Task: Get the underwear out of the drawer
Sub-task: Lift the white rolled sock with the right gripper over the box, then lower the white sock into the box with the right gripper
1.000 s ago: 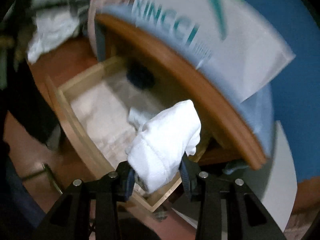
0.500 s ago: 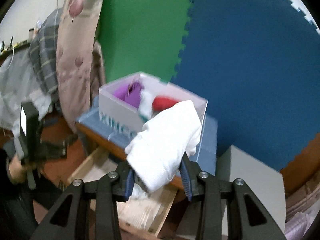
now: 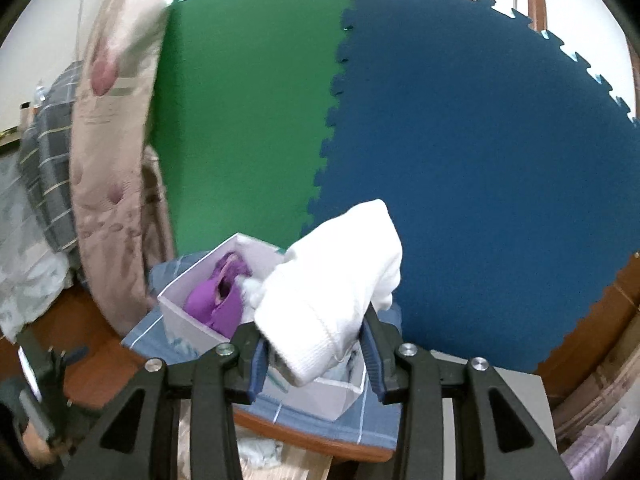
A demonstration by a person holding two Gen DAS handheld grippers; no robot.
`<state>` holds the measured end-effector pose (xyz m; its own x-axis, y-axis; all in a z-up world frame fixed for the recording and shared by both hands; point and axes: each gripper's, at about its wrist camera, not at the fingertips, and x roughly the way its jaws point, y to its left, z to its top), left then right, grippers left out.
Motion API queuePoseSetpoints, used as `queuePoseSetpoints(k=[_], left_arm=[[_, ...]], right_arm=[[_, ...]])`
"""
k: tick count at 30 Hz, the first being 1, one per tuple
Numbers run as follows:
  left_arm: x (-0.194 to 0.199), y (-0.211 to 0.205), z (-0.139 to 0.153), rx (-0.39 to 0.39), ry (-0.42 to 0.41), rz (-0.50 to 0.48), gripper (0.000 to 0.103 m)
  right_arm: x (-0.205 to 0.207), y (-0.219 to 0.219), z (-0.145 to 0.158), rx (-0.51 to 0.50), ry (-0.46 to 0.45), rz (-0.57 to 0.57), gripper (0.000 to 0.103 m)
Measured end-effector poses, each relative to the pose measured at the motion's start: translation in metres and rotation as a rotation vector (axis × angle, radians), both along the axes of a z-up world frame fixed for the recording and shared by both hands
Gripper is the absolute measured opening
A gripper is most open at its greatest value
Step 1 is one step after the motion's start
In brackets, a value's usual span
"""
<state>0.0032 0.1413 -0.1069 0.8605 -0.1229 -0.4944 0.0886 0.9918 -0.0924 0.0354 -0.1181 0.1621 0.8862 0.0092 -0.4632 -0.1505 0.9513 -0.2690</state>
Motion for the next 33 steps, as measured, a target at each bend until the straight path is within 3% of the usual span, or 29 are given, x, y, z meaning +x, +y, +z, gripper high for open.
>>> queuePoseSetpoints(k=[13, 33], left_arm=[[0.001, -0.001, -0.001, -0.018, 0.011, -0.015, 0.103], [0.004, -0.007, -0.008, -0.014, 0.041, -0.029, 0.103]], right_arm=[[0.065, 0.007, -0.006, -0.005, 0.031, -0.082, 0.040], [0.106, 0.004, -0.042, -0.069, 0.089, -0.136, 0.040]])
